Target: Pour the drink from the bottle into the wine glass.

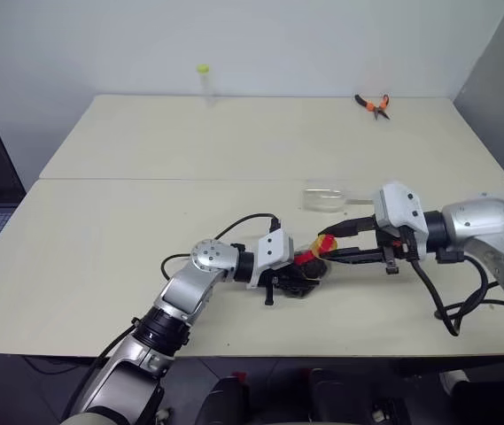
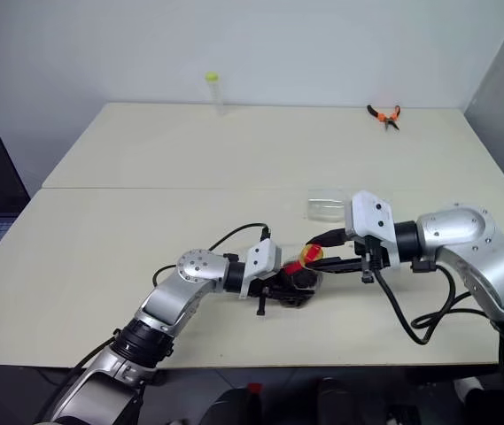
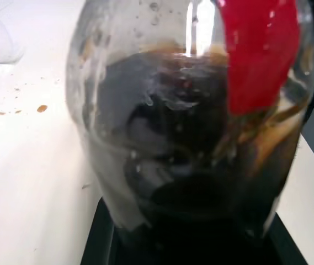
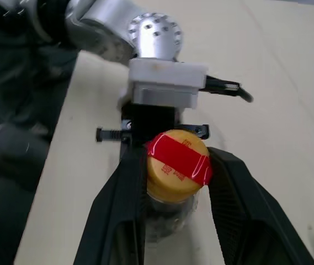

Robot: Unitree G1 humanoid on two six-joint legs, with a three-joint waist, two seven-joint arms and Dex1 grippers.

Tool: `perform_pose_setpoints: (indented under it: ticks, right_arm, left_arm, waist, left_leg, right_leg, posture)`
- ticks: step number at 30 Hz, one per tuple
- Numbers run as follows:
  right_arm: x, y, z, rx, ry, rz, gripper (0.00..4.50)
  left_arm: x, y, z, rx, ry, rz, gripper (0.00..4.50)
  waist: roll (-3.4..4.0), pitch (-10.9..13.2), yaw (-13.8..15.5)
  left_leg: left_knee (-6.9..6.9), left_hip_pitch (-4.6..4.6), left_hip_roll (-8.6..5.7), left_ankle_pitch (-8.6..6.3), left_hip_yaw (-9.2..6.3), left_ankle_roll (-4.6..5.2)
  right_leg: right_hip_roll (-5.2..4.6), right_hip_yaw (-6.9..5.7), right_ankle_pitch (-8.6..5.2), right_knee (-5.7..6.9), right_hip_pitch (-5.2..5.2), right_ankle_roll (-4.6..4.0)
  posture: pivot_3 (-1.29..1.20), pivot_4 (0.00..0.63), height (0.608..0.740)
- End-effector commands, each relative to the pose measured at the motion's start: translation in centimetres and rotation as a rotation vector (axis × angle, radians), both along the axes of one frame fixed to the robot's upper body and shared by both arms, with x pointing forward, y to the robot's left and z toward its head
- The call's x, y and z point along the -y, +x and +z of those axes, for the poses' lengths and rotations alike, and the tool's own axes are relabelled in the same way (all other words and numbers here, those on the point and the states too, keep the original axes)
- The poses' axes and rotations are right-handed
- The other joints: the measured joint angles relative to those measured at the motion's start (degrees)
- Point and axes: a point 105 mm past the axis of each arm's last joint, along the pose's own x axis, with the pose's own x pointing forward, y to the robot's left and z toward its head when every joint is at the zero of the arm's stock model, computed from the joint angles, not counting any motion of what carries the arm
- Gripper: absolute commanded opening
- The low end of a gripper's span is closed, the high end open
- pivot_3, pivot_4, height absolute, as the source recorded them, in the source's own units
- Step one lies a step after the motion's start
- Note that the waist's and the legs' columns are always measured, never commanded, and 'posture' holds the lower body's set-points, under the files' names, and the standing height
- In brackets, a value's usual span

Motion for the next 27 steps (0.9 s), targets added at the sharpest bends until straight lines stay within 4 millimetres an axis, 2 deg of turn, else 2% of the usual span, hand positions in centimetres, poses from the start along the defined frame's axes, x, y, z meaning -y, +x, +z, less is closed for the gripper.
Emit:
perform_pose_setpoints:
  ticks: [1, 4, 6, 9, 15, 19, 23, 27]
  right_arm:
    - [3.1, 2.7, -1.3, 0.013, -0.189, -0.107, 1.25]
    - [1.6, 1.7, -0.3, -0.045, -0.099, -0.079, 1.25]
    - [0.6, 0.0, 0.4, -0.122, -0.015, -0.051, 1.25]
    - [-0.4, -2.6, 1.0, -0.203, 0.128, -0.083, 2.26]
    - [-0.2, -4.6, 0.7, -0.216, 0.325, -0.304, 4.38]
    - [-0.7, -5.6, 0.2, -0.206, 0.445, -0.447, 4.5]
    - [-1.4, -4.4, 0.0, -0.126, 0.601, -0.672, 4.5]
    - [-2.1, -4.3, 0.3, -0.12, 0.652, -0.706, 4.5]
  left_arm:
    - [0.2, -1.2, 0.9, 0.027, -0.027, -0.061, 0.97]
    - [0.2, -1.2, 0.9, 0.029, -0.029, -0.053, 0.95]
    - [0.1, -1.2, 0.9, 0.03, -0.03, -0.048, 0.95]
    - [0.0, -1.2, 0.8, 0.029, -0.03, -0.035, 0.92]
    - [-0.1, -1.0, 0.7, 0.033, -0.025, -0.031, 0.9]
    - [-0.2, -0.7, 0.8, 0.036, -0.025, -0.022, 0.9]
    - [-0.3, -0.4, 0.6, 0.037, -0.018, -0.022, 0.9]
    - [0.0, -0.2, 0.6, 0.041, -0.019, -0.028, 0.9]
  waist:
    - [-0.02, 0.0, 0.03]
    - [-0.02, 0.0, 0.11]
    - [-0.02, 0.0, 0.2]
    - [-0.02, 0.0, 0.66]
    - [-0.02, 0.01, 1.14]
    - [-0.02, 0.0, 1.35]
    - [-0.01, -0.01, 1.29]
    - [0.02, -0.03, 1.34]
  left_leg:
    - [-0.01, 0.0, 0.02, 0.0, -0.06, 0.0]
    - [0.0, -0.03, 0.08, 0.0, -0.13, -0.01]
    - [0.0, -0.04, 0.07, 0.01, -0.13, -0.02]
    - [0.01, -0.19, 0.05, 0.01, -0.25, -0.03]
    - [0.06, -0.21, -0.03, 0.0, -0.2, -0.02]
    - [0.03, -0.18, -0.01, 0.0, -0.21, -0.02]
    - [0.03, -0.12, 0.05, 0.0, -0.21, -0.02]
    - [0.05, -0.14, -0.04, 0.02, -0.16, -0.04]
  right_leg:
    - [0.0, -0.04, 0.0, 0.0, 0.02, 0.0]
    - [-0.1, -0.06, 0.01, 0.0, 0.0, -0.02]
    - [-0.14, -0.04, 0.01, 0.0, -0.01, -0.02]
    - [-0.22, -0.06, 0.01, -0.03, -0.06, -0.03]
    - [-0.35, -0.07, 0.01, -0.02, -0.05, -0.02]
    - [-0.22, -0.08, 0.01, 0.01, -0.04, -0.01]
    - [-0.15, -0.08, 0.0, 0.04, 0.0, -0.01]
    - [-0.08, -0.06, 0.0, 0.03, -0.02, 0.0]
  posture:
    - [0.0, 0.15, 0.74]
    - [0.0, 0.15, 0.74]
    - [0.0, 0.15, 0.74]
    - [0.0, 0.15, 0.74]
    - [0.0, 0.15, 0.74]
    - [0.0, 0.15, 0.74]
    - [0.0, 0.15, 0.74]
    - [0.0, 0.15, 0.74]
